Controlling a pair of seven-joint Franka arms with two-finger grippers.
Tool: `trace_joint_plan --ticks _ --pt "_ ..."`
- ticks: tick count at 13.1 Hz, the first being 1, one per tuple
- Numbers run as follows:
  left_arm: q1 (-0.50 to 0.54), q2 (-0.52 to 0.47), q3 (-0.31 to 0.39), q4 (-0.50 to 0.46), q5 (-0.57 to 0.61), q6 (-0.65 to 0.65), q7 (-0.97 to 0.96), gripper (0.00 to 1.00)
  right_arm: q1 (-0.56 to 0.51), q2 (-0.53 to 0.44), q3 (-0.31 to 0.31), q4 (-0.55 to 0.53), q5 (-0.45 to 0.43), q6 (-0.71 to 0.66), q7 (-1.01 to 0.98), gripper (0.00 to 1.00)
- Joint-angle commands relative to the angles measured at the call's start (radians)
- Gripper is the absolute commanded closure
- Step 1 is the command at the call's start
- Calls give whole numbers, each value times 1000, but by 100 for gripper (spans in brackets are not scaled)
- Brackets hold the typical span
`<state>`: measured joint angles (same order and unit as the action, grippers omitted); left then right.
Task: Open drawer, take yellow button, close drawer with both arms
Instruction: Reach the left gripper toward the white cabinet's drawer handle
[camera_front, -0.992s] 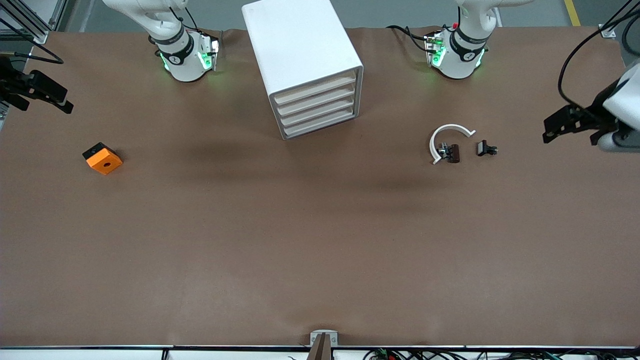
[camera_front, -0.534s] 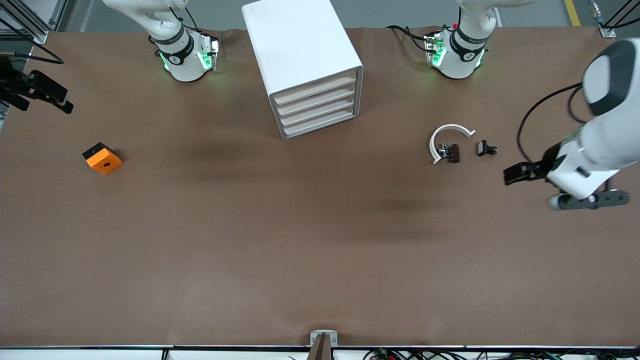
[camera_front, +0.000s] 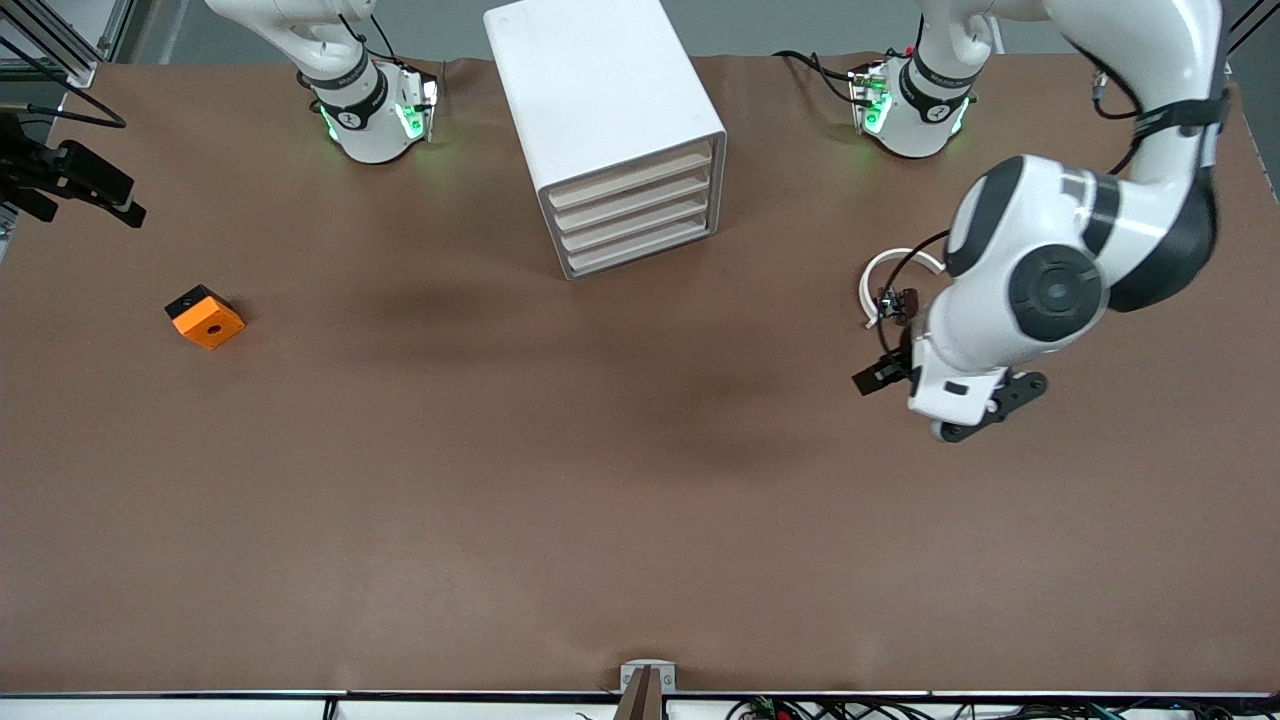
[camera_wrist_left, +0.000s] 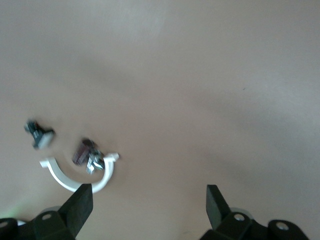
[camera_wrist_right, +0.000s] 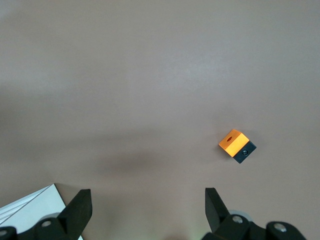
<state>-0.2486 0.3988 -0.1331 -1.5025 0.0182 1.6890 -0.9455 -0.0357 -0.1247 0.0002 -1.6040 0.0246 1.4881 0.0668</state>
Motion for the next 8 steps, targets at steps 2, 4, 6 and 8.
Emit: trace_joint_plan --ticks 2,4,6,8 --pt "-101 35 1 1 -1 -49 -340 0 -20 71 11 41 3 -9 -5 0" --pt "-135 60 -2 1 -76 -86 -589 0 -4 143 18 56 -14 4 -16 0" --pt "-161 89 -2 2 -180 -132 -813 0 -7 164 17 61 -29 8 -16 0" --pt "-187 129 -3 2 -263 -182 -1038 0 -12 180 17 61 -29 8 -18 0"
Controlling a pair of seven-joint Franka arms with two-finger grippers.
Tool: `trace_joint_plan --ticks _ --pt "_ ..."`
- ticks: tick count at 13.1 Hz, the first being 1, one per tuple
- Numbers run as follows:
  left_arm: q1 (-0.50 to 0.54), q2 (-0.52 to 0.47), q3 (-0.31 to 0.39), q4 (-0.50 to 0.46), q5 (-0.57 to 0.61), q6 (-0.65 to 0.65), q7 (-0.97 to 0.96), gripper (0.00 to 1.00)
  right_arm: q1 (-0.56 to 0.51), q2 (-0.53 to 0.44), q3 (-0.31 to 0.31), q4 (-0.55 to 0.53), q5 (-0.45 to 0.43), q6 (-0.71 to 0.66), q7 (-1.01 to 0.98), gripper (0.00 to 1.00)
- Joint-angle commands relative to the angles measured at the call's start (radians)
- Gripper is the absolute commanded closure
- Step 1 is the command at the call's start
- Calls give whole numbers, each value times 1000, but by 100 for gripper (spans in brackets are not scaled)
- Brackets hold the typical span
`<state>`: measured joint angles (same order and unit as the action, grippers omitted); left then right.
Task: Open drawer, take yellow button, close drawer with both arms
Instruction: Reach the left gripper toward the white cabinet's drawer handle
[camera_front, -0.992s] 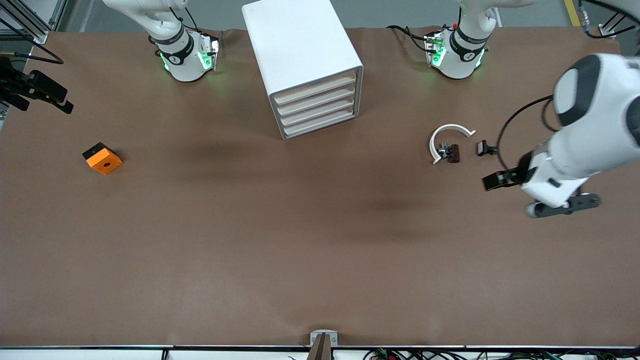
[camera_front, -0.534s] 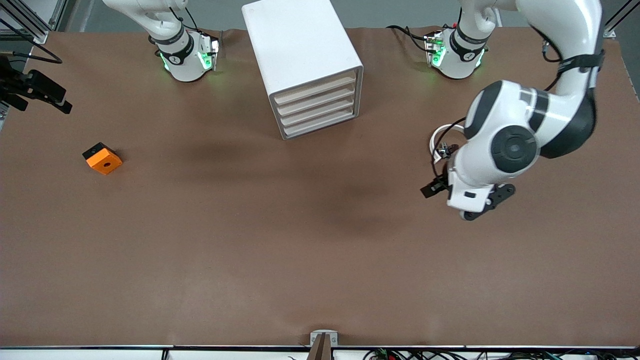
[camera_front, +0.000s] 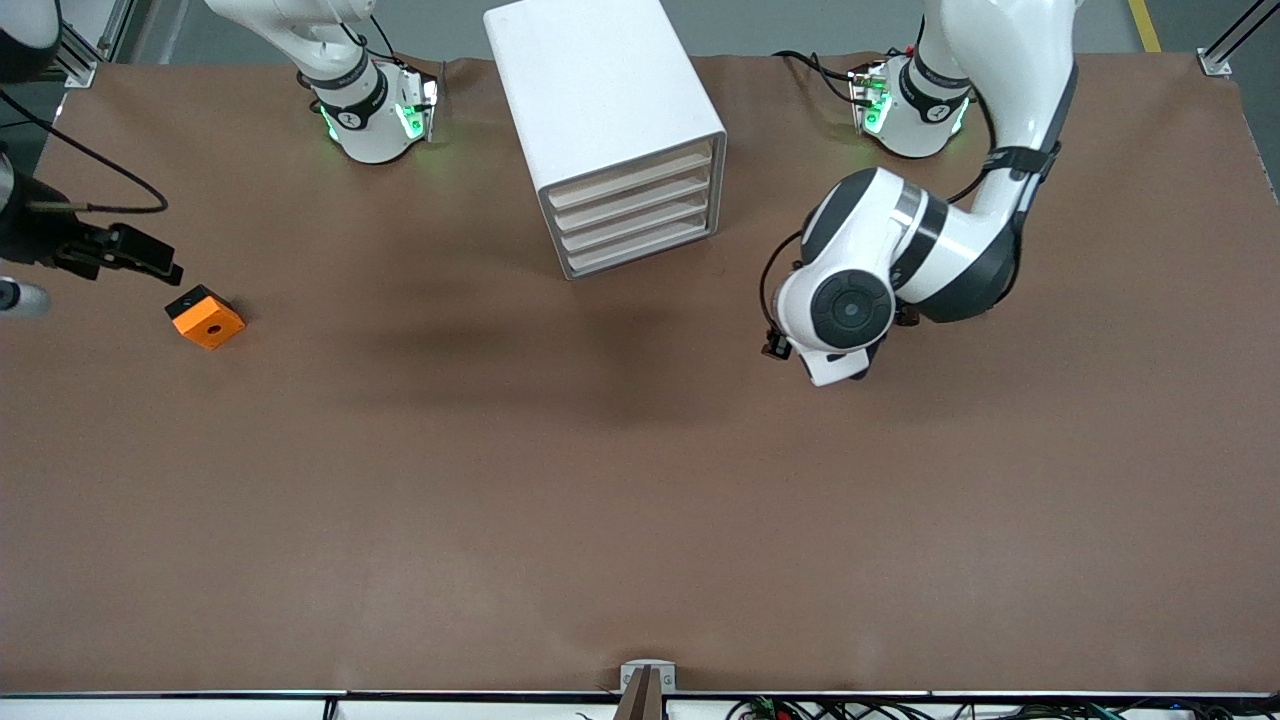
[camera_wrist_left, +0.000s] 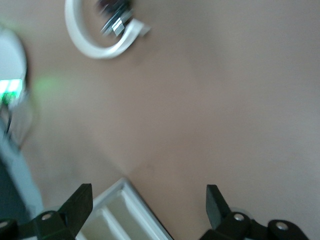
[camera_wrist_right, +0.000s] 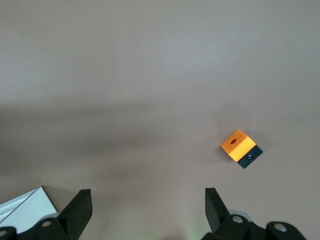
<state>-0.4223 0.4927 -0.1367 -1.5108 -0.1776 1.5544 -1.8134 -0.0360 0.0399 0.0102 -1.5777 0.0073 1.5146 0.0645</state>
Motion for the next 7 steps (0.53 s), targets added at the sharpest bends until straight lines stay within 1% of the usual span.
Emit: trace_joint_plan --ticks 1,4,5,7 --pt "-32 50 0 11 -126 -57 -250 0 -15 38 7 36 -9 -25 -18 0" --pt "-42 104 0 11 -357 -62 -415 0 -10 54 5 36 -17 -19 -14 0" --pt "-55 124 0 11 -416 -63 -466 0 -15 57 5 36 -18 -19 -11 0" --pt "-82 144 0 15 -476 -65 -559 0 -12 57 5 35 -18 -19 -14 0"
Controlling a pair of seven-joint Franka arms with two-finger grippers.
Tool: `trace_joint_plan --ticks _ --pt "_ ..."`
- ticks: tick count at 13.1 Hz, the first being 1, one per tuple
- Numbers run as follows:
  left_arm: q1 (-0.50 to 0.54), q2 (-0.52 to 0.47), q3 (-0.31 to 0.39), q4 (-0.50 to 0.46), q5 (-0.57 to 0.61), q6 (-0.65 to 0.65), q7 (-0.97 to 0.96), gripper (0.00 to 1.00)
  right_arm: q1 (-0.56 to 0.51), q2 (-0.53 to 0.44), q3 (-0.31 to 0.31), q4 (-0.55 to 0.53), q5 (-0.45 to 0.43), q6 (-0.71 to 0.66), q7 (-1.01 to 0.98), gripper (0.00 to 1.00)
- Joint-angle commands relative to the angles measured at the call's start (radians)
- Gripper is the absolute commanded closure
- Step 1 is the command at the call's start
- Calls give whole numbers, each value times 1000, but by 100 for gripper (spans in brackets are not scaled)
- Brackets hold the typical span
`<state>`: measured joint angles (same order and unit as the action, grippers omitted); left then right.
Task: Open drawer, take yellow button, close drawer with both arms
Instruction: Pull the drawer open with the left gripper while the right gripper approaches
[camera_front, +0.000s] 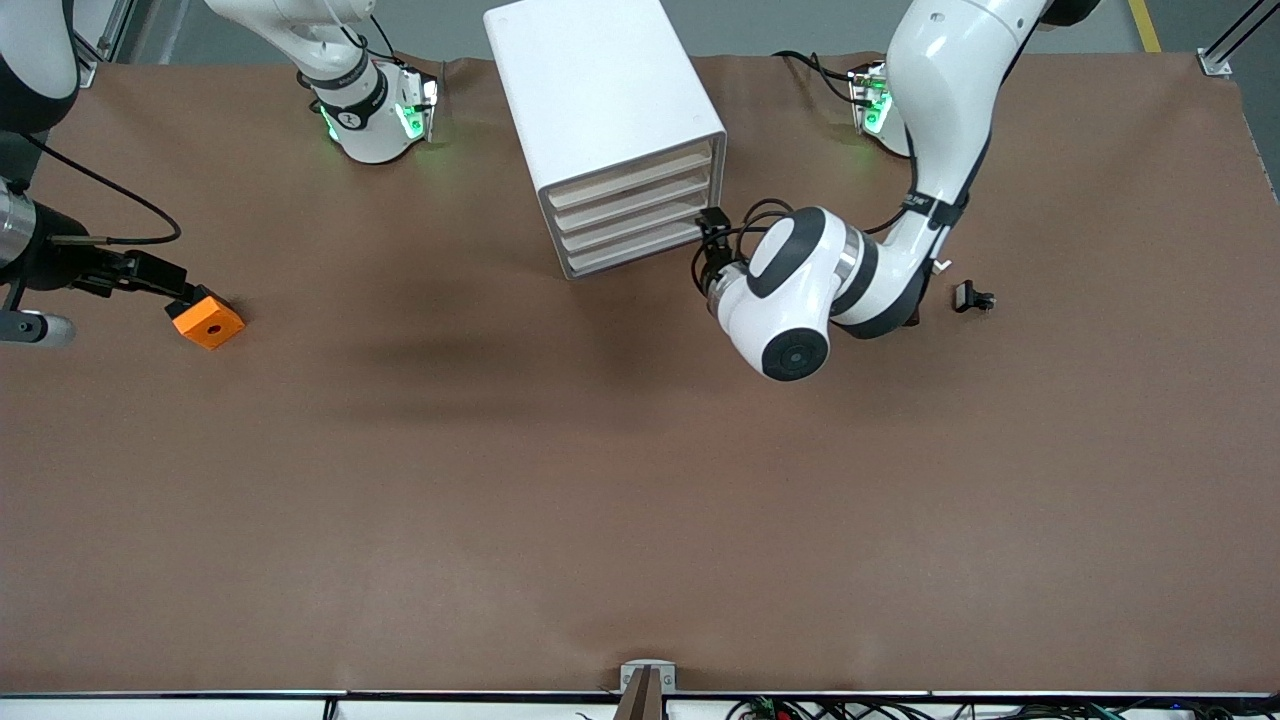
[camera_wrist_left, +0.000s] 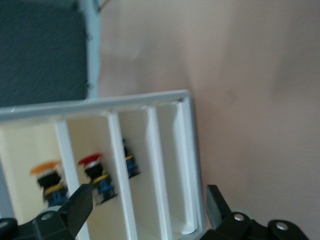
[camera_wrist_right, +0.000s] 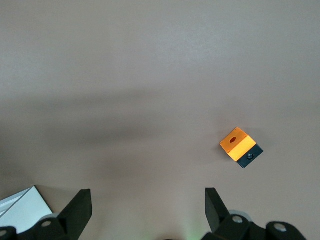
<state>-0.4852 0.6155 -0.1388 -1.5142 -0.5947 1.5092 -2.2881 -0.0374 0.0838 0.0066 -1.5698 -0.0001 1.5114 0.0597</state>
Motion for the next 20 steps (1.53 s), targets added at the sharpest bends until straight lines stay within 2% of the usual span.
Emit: trace_joint_plan --ticks 1,3,6,8,11,13,17,19,20 --pt "-19 30 2 17 -118 -23 -112 0 -7 13 9 28 -11 -16 -9 0" --pt "-19 56 2 17 -224 -66 -126 1 -9 16 9 27 -11 -16 -4 0" --pt "-29 87 2 14 -310 -116 -131 24 -4 17 7 27 -12 -16 2 0" --pt "-52 101 2 12 -326 -141 -131 34 -4 17 9 27 -46 -22 5 0" --pt "-82 101 2 0 -338 -185 -132 36 10 17 13 25 -29 -19 92 0" --pt "-102 101 2 -9 -338 -198 -132 40 8 19 12 25 23 -17 132 0" --pt "-108 105 2 -17 -338 -196 -131 63 31 17 13 30 31 -13 192 0" --pt "-105 112 4 -15 -338 -195 -128 74 91 16 13 28 29 -17 286 0" --pt "-104 113 4 -15 -338 -192 -126 84 112 16 13 30 29 -17 339 0"
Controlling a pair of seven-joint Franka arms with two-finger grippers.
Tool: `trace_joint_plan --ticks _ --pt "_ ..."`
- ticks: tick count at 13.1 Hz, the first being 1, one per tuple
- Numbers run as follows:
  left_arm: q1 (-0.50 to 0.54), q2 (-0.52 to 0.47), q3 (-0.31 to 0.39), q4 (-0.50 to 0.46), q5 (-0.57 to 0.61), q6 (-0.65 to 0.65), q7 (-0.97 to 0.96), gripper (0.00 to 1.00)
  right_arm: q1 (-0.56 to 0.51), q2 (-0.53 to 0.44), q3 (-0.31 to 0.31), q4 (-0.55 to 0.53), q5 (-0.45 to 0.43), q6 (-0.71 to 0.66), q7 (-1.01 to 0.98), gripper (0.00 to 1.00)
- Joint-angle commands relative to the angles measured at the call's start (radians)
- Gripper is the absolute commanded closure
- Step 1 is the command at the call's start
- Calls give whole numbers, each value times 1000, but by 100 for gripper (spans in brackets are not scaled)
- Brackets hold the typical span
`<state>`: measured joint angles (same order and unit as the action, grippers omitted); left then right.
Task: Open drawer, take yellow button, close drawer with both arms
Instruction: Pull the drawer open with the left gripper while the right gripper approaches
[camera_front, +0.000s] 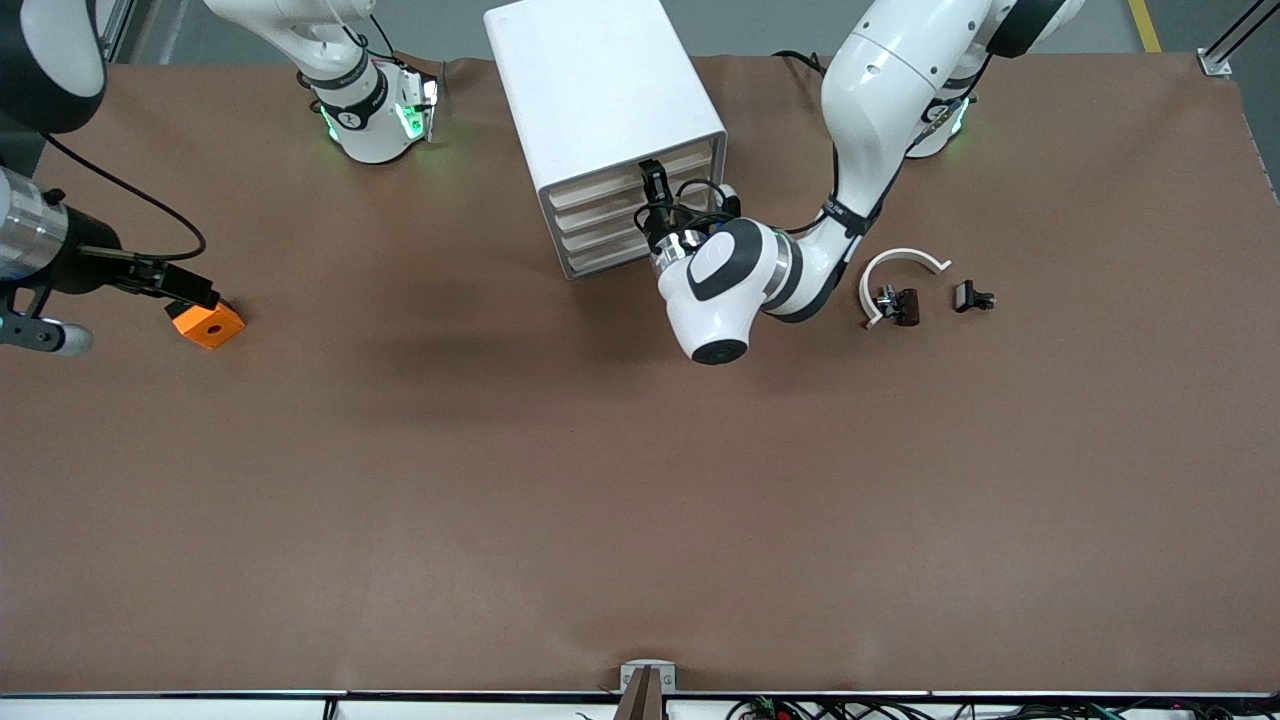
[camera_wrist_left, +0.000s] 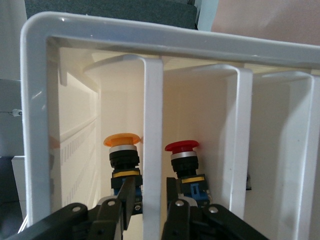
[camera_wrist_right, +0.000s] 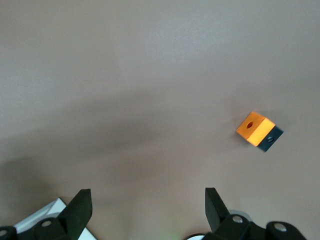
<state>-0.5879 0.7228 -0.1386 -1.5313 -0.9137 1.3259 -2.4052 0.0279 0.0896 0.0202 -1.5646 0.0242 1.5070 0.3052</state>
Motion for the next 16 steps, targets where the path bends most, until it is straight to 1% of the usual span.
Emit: trace_joint_plan --ticks 1,5,7,11,12,14,16 --pt "0 13 4 3 -19 -7 -8 100 69 10 0 25 5 -16 142 0" --pt "13 12 13 11 -14 -7 -12 100 78 10 -2 21 5 -21 170 0" --pt "37 10 14 14 -11 -7 -17 100 96 10 0 23 5 -22 225 0" --pt "94 20 22 20 -2 -4 -3 100 182 12 0 20 6 -13 418 0" --pt "109 20 22 22 -2 -4 -3 100 197 12 0 20 6 -10 440 0" --pt "131 20 23 26 1 -4 -3 100 256 30 0 17 11 16 484 0" --pt "145 26 36 43 -1 -2 -2 100 312 45 0 17 31 39 602 0"
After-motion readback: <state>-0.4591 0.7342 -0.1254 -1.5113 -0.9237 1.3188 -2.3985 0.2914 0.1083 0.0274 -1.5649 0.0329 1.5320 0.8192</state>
